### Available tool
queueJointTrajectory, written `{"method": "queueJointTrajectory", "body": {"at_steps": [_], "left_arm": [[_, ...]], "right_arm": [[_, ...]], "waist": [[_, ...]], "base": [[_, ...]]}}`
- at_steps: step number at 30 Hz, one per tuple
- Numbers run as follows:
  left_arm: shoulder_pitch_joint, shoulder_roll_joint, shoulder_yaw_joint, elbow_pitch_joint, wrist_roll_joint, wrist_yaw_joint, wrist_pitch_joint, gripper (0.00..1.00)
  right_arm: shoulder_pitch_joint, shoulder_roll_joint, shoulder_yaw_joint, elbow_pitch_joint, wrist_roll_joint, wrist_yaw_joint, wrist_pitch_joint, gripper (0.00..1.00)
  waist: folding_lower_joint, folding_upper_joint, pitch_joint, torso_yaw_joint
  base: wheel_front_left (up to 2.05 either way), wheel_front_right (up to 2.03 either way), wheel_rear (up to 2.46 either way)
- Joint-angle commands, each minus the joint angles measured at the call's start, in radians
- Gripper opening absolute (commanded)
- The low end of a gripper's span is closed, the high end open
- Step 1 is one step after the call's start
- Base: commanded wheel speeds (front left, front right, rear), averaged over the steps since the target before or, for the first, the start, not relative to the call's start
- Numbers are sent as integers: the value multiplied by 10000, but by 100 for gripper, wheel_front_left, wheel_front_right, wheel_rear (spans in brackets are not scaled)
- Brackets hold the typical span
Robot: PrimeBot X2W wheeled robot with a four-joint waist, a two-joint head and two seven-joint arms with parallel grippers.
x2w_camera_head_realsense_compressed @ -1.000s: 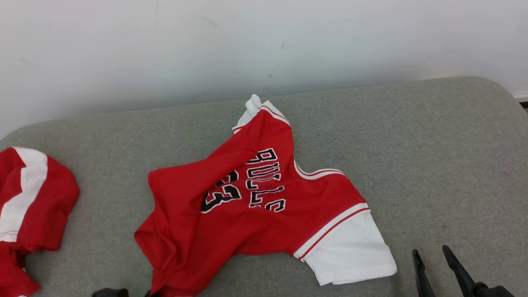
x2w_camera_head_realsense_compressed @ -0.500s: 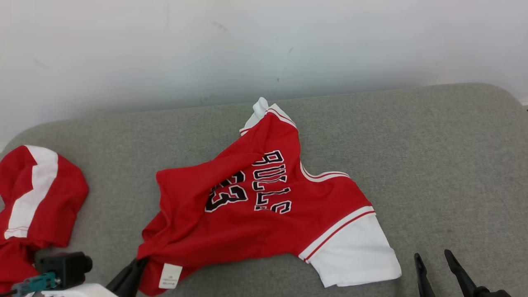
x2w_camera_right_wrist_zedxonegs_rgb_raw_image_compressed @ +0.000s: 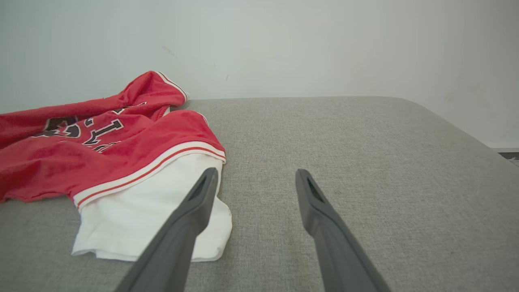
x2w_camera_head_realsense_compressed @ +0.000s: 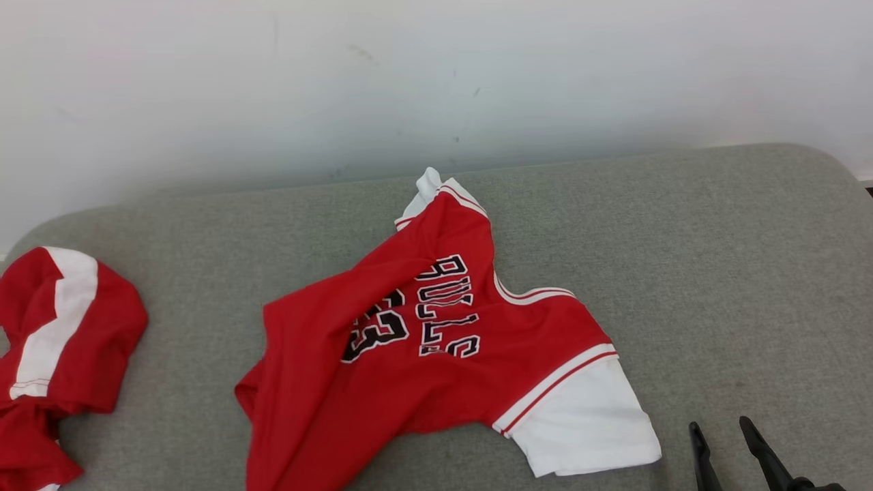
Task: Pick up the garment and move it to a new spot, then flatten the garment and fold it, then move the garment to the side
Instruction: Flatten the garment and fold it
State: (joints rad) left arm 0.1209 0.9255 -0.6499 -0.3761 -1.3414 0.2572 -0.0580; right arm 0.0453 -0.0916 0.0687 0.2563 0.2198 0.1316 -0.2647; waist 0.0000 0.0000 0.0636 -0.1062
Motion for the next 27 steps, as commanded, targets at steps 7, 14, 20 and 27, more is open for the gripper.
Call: {"method": "queueJointTrajectory", "body": {"at_steps": [7, 14, 20, 27], "left_arm": [[83, -290, -624, 1419, 66, -216, 511, 0], [-226, -611, -1154, 2558, 551, -211, 884, 0], [-530, -944, -978, 3360, 765, 193, 490, 0], [-775, -1384, -667, 3902, 961, 430, -222, 82]], "right_arm": [[114, -73, -4, -53, -90, -20, 9, 100], [31, -139, -10, -46, -59, -20, 10, 100], [11, -116, 30, -23, -54, -20, 9, 100], [34, -78, 62, -9, -61, -20, 10, 100]], "waist": [[0, 0, 22, 172], [0, 0, 120, 218], [0, 0, 176, 206], [0, 0, 177, 205]], "base": [[0, 0, 0], [0, 0, 0], [0, 0, 0], [0, 0, 0]]}}
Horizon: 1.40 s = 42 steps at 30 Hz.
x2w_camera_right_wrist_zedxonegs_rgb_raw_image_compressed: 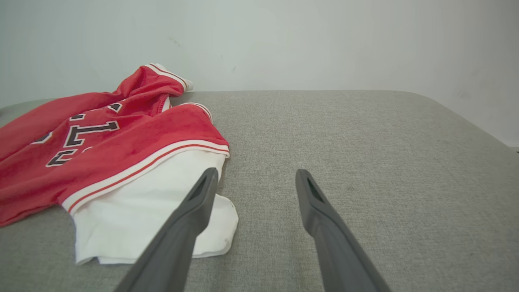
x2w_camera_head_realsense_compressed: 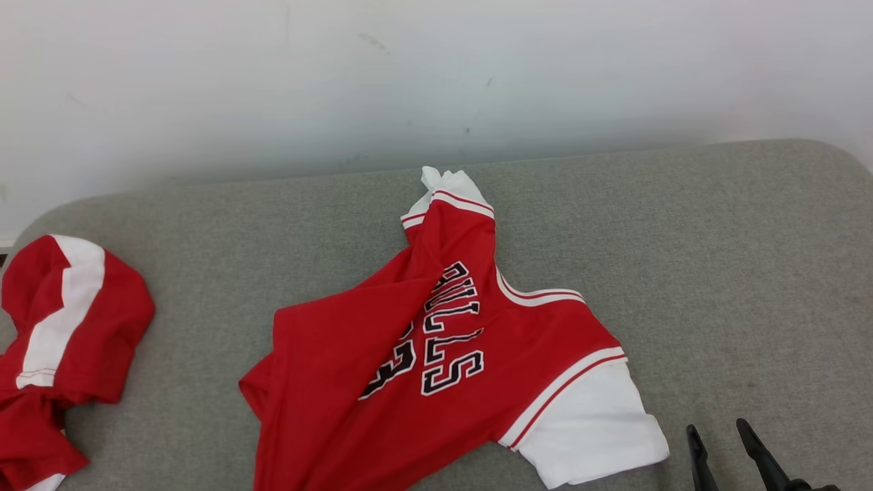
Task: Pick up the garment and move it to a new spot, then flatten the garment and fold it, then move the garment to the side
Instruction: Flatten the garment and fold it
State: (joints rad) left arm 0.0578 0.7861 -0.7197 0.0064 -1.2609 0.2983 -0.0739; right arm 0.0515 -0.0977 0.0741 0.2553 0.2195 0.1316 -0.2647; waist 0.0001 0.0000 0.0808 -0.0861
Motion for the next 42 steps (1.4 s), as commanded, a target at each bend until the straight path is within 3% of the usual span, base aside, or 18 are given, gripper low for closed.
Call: {"method": "queueJointTrajectory", "body": {"at_steps": [1, 7, 14, 19, 23, 34, 42], "left_arm": [[-151, -27, 16, 102, 174, 15, -85, 100], [-126, -155, 305, 81, 262, 240, -624, 100], [51, -283, 706, -689, 876, 995, -1563, 100], [-73, -771, 1157, -1157, 1833, 1454, -1864, 100], [-226, -1314, 1400, -1285, 2610, 1460, -1914, 100], [262, -4055, 3168, -490, 6572, 597, -1902, 100], [781, -5495, 4521, 510, 9295, -807, -1902, 100]], "right_arm": [[-32, -11, 9, 5, -65, -20, 9, 100], [-45, 27, -6, 1, -82, -20, 9, 100], [72, -26, -283, -143, -107, -20, 11, 100], [177, -170, -557, -414, -226, -20, 11, 100], [224, -258, -777, -616, -296, -20, 9, 100], [231, -433, -1132, -1000, -574, -20, 11, 100], [371, -244, -700, -576, -733, -20, 9, 100]], "waist": [[-1, 0, 4, 7], [-1, 0, -24, 5], [-1, 0, -157, 58], [-1, 0, -328, 229], [-1, 0, -440, 381], [-1, 0, -979, 591], [-1, 0, -1252, 528]], "base": [[0, 0, 0], [0, 0, 0], [0, 0, 0], [0, 0, 0], [0, 0, 0], [0, 0, 0], [0, 0, 0]]}}
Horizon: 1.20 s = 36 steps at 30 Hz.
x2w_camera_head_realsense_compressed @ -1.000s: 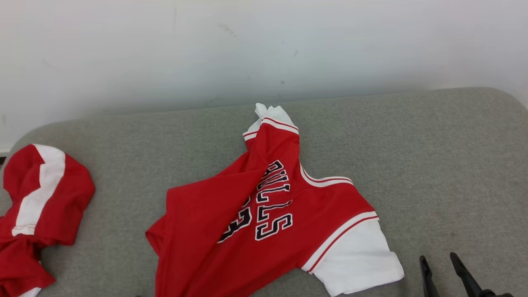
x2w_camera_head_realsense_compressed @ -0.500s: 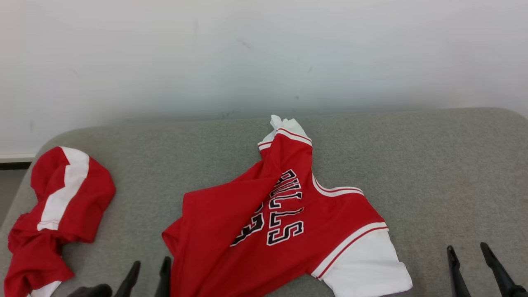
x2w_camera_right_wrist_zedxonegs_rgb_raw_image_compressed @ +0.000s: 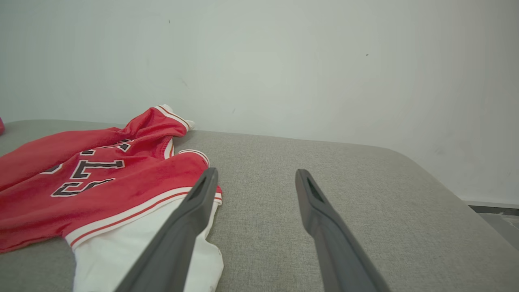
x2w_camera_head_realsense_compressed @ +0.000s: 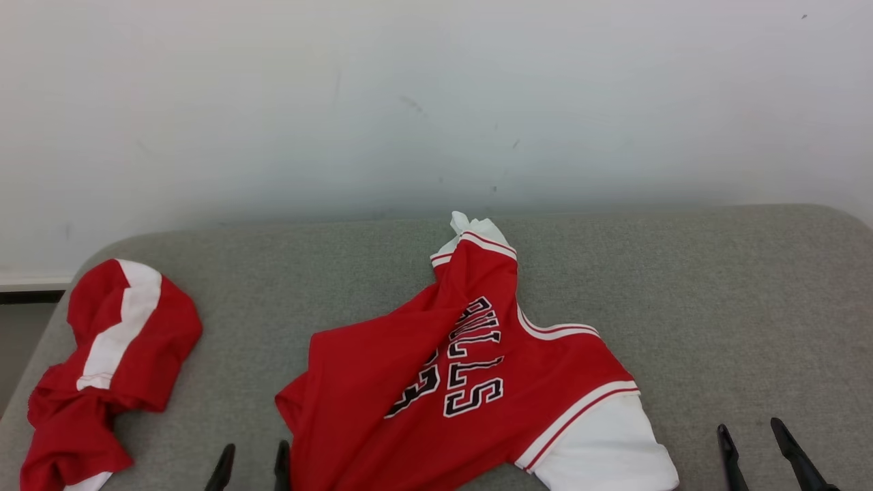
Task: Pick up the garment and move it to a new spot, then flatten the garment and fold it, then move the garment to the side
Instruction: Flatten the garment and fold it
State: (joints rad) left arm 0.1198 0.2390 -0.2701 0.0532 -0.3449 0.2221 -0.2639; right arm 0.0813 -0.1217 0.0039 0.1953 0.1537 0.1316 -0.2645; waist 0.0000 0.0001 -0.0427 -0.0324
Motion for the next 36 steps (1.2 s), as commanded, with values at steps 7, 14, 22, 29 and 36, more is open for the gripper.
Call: {"method": "queueJointTrajectory", "body": {"at_steps": [7, 14, 22, 29, 36], "left_arm": [[279, -783, 831, 626, 1095, -1339, -4, 100], [307, -1251, 1537, 829, 1704, -1981, -3, 100], [747, -1210, 2151, 895, 1949, -2343, -3, 100], [1398, -808, 2356, 678, 1411, -2596, 1574, 100], [1838, -780, 2115, 271, 602, -2987, 3252, 100]], "right_arm": [[94, 115, 72, 292, -15, -20, 7, 100], [3, 65, 191, 353, 44, -20, 7, 100], [-155, -380, 442, -185, 126, -20, 7, 100], [-242, -1273, 1418, 464, 227, -21, 851, 100], [-941, -1829, 2801, 1430, 716, -21, 2640, 100]], "waist": [[0, -1, -109, -65], [0, -1, -102, -104], [0, -1, -128, -100], [0, -1, -53, 20], [0, -1, 132, 207]], "base": [[0, 0, 0], [0, 0, 0], [0, 0, 0], [0, 0, 0], [0, 0, 0]]}}
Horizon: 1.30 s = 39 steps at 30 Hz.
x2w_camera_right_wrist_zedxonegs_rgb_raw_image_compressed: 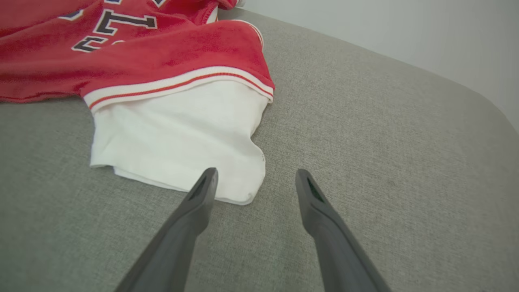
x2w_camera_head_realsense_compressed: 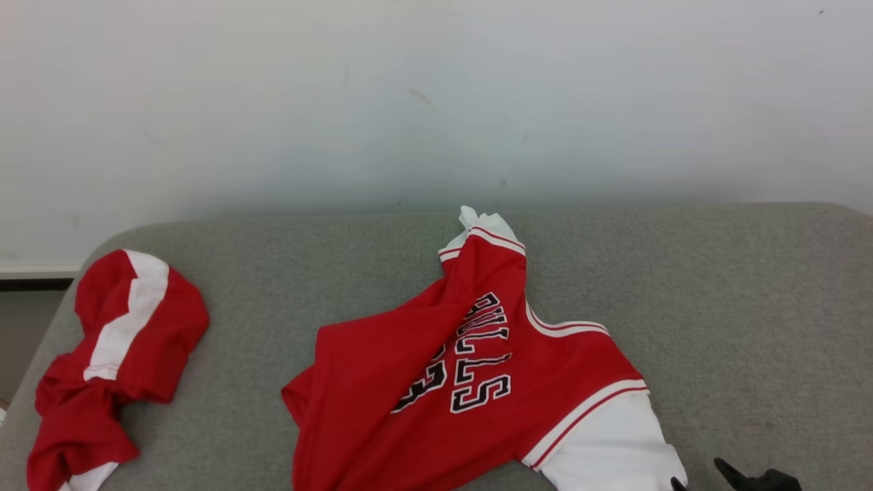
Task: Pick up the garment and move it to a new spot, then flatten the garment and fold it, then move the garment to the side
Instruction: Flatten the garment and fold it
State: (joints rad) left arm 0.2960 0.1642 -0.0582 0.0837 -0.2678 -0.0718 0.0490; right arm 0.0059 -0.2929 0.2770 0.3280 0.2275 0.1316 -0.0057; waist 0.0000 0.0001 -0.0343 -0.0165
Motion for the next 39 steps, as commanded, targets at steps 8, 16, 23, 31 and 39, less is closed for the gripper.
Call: {"method": "queueJointTrajectory", "body": {"at_steps": [8, 16, 23, 31, 39], "left_arm": [[-354, 125, -534, 250, -476, -305, 918, 100], [-739, 222, -755, 884, -662, -413, 812, 100], [-1120, 105, -846, 1452, -1034, -471, 564, 100], [-1666, 158, -1001, 2260, -1158, -494, 321, 100], [-1978, 196, -1409, 2755, -1373, -558, 179, 25]], "right_arm": [[-1239, 62, 532, 1589, -153, -21, -7, 100], [-1678, 244, 395, 2542, -446, -21, -598, 100], [-1919, 326, 609, 2928, -368, -21, -868, 100], [-2421, 371, 910, 3431, -409, -21, -1019, 100], [-2779, 553, 1389, 4134, -335, -20, -931, 100]], "waist": [[0, -1, 267, 339], [0, -1, 340, 484], [0, -1, 488, 483], [0, -1, 739, 506], [0, -1, 854, 535]], "base": [[0, 0, 0], [0, 0, 0], [0, 0, 0], [0, 0, 0], [0, 0, 0]]}}
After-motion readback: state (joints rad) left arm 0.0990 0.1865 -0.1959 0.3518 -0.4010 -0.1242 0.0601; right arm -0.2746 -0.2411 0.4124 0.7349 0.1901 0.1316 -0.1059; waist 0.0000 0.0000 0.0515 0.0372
